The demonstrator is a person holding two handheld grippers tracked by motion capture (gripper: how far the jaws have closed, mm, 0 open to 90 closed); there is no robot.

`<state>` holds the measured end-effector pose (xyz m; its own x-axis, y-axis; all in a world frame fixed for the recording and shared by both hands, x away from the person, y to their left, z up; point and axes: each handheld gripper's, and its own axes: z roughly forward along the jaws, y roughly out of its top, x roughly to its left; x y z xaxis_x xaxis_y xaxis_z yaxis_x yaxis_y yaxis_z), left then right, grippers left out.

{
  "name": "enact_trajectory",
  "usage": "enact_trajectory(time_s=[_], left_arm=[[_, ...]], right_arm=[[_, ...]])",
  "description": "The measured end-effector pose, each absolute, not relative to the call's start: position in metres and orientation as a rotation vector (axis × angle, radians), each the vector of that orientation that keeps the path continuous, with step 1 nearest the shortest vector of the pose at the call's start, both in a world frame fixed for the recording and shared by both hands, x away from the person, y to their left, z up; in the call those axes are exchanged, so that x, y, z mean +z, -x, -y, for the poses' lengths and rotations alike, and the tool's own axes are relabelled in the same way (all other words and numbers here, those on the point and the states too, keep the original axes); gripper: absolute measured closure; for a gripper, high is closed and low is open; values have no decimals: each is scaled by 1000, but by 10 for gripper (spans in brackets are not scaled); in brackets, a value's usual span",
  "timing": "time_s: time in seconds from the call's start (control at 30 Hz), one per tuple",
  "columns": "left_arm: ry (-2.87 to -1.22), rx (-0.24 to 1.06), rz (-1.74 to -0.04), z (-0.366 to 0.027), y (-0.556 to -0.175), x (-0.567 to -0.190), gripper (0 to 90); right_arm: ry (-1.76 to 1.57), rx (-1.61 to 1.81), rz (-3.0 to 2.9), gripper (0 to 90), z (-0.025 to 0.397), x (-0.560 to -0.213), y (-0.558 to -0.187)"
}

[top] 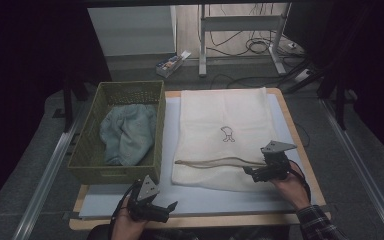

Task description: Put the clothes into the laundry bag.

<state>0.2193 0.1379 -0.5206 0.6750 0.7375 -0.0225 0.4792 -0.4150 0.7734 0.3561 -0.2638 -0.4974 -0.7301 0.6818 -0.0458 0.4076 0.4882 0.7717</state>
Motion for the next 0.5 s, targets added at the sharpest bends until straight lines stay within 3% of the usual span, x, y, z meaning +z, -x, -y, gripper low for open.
enact_trajectory(time_s=[0.5], left_arm=[[-2094,410,-935,-137,-220,-521,30]], right_arm=[[-902,1081,-2372,0,255,-500,-362]])
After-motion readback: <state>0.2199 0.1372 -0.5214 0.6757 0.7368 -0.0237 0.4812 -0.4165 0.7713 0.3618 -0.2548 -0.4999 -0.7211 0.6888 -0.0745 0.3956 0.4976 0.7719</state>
